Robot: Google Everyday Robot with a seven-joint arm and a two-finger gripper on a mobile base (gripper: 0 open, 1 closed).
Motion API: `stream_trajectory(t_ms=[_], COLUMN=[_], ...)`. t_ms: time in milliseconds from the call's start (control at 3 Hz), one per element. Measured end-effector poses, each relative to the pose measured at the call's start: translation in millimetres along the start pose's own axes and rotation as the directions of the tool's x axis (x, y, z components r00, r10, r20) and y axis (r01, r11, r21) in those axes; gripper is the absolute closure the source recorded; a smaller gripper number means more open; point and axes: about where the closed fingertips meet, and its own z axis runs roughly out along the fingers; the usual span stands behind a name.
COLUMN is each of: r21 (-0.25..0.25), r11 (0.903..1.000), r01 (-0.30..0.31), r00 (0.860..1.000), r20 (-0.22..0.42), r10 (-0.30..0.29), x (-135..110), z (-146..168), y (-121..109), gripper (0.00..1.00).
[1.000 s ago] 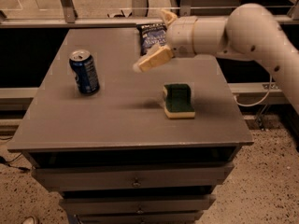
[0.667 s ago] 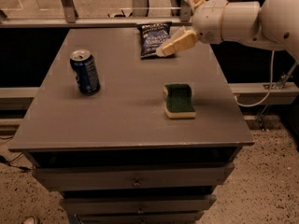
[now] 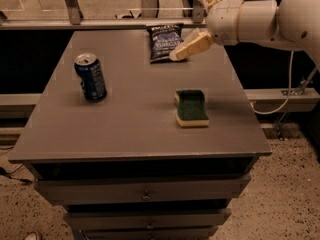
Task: Place pepsi can upright
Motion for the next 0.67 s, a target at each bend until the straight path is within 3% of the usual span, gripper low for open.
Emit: stream_trajectory(t_ms=[333,667], r21=[0.035,0.050], r11=[0.9981,0.9971], r01=[0.052,0.057], r00=[0.998,0.998], r20=[-0.036,-0.035], r10=[-0.050,-0.055], x=[12.4,10.0], z=[-16.8,-22.1], y=[-32.4,-40.2], gripper=[0.00,0.00])
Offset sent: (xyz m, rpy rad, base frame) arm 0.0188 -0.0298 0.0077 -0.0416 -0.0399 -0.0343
